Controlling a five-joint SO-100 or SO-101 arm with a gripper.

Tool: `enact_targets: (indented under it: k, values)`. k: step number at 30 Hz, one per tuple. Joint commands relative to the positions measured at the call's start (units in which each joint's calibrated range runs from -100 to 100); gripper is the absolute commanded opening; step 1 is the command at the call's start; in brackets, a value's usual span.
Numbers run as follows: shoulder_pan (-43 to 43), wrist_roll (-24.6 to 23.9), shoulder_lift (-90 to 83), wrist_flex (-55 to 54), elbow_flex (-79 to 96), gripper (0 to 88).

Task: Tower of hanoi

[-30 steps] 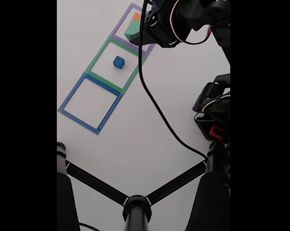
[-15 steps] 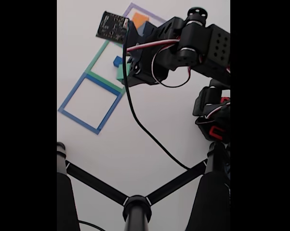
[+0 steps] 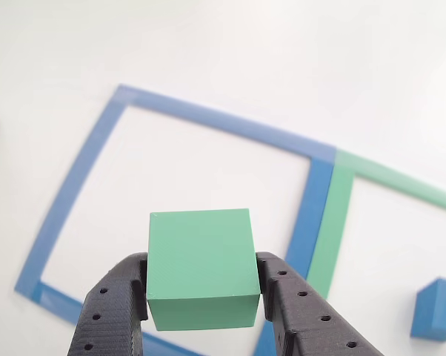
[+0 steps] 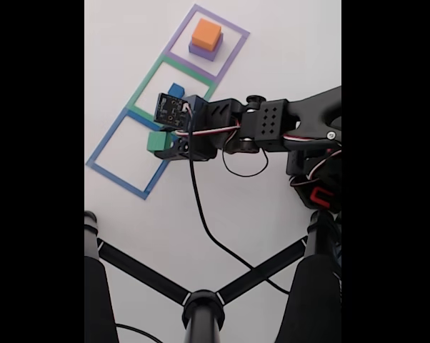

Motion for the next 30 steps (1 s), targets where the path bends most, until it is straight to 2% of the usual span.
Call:
enact_targets:
  k: [1,5,15,26,30]
  values:
    - [-1.3,0.4,9.9,-21.7,0.7,5.5]
    - [-1.8,0.4,19.0,-32.9,1.1,5.4]
    - [-2.6,0.4,35.5,-47.2,-3.6,5.8]
    - [-1.8,0.4,46.5,-54.6,-8.4,6.7]
    - [-1.4,0.4,47.8,-55.8,-8.1,13.2]
